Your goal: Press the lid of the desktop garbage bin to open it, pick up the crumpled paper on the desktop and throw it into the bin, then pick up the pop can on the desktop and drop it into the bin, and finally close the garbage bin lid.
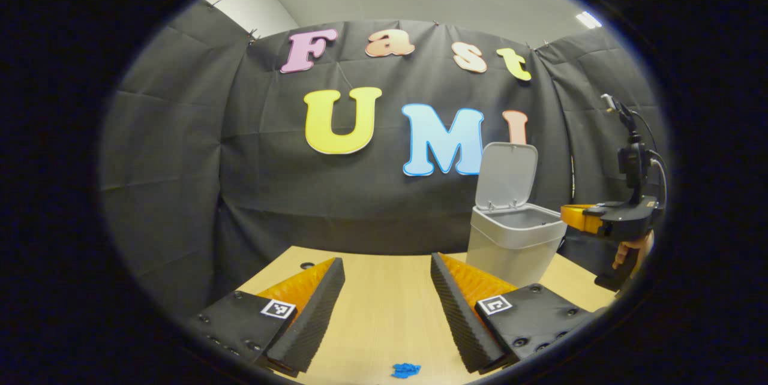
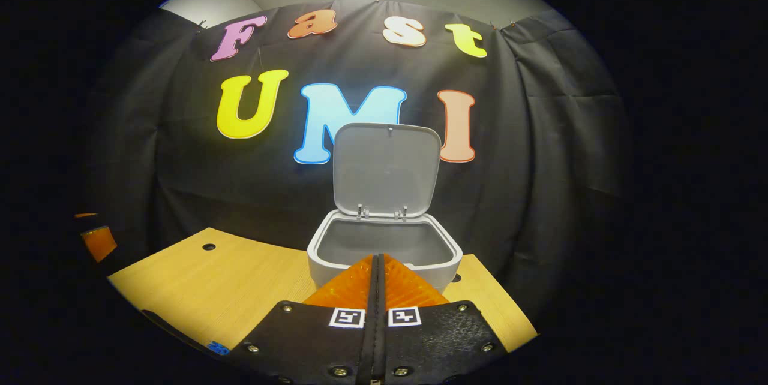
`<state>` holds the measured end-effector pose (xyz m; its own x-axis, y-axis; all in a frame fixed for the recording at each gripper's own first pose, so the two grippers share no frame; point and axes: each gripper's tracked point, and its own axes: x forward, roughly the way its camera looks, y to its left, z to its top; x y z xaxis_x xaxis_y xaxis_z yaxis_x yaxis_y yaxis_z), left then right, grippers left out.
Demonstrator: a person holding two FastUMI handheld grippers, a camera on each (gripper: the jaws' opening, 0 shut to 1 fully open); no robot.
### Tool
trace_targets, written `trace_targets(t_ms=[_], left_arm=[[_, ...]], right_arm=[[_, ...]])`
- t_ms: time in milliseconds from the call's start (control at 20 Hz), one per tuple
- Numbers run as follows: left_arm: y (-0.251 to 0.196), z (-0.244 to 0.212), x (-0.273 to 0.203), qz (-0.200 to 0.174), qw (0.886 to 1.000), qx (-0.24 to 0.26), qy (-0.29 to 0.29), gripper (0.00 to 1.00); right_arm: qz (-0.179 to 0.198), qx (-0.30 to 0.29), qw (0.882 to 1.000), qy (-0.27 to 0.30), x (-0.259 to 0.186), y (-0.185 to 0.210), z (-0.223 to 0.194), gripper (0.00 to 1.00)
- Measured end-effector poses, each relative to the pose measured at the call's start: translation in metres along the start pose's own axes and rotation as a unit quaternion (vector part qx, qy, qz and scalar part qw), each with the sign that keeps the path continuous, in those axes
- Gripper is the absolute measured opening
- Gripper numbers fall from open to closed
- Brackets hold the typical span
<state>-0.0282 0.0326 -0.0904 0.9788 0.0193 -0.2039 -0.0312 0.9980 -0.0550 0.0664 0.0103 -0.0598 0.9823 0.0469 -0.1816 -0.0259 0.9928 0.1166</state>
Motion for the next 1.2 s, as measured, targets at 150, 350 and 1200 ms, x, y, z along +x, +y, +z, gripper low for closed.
trace_targets(t_ms=[150,350,1200], left_arm=[[0.001,-0.027,0.002,-0.002,1.000,0.003,0.029,0.94],[-0.004,-0.067,0.000,-0.014,0.997,0.010,0.074,0.94],[-0.026,-0.255,-0.006,-0.069,0.957,0.035,0.279,0.95]], right_arm=[[0.006,-0.002,1.000,-0.005,-0.014,0.003,0.000,0.00],[0.022,0.005,1.000,-0.012,-0.032,0.012,0.001,0.00],[-0.006,-0.013,0.999,-0.036,-0.083,0.013,0.002,0.85]])
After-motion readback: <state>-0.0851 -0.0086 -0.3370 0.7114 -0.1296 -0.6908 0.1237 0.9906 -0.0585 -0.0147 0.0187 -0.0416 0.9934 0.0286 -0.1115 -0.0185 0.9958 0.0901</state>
